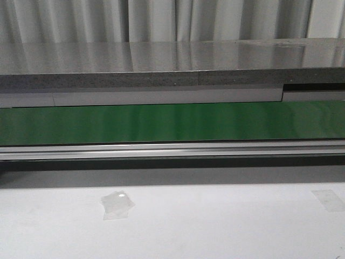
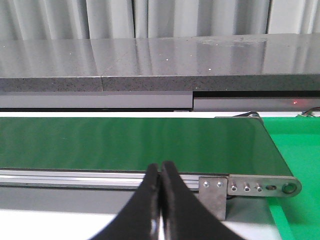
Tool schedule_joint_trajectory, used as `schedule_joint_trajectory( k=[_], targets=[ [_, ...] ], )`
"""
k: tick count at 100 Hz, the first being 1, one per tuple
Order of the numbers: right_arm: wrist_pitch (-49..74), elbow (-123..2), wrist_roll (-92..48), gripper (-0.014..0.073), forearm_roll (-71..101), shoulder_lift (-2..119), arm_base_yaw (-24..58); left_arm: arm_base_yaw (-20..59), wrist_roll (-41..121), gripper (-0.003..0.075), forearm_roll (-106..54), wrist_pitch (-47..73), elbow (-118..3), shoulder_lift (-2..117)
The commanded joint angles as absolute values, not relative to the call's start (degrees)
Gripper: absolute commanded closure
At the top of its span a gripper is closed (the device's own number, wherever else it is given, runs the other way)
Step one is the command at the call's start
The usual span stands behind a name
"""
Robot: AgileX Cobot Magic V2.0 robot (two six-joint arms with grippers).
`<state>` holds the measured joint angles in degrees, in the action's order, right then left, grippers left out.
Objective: Move button from left to right
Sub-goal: 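Move the left gripper down toward the yellow button in the blue tray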
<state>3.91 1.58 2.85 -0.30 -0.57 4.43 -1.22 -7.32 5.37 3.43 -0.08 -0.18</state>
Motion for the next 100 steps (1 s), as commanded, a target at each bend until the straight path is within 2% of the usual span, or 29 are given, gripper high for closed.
schedule_joint_trajectory(
  k=[1,54,73,100],
  targets=[
    [-0.75,0.67,2.7,0.0662,-1.04,-1.62,4.46,-1.21,-7.93,0.074,5.2,-1.24,2.6,-2.14],
    [-0.75,0.67,2.7,0.0662,-1.04,-1.62,4.46,-1.21,-7.93,0.074,4.96,-4.04,2.11,-2.14],
    [-0.75,0.67,2.7,0.0662,-1.04,-1.62,4.46,-1.21,-7.93,0.074,-0.71,-3.1,-2.16,-1.01],
    [-0.75,0.67,2.7,0.0662,-1.04,-1.62,4.46,-1.21,-7.93,0.074,-0.51,13.02,-18.57,8.24]
  ],
)
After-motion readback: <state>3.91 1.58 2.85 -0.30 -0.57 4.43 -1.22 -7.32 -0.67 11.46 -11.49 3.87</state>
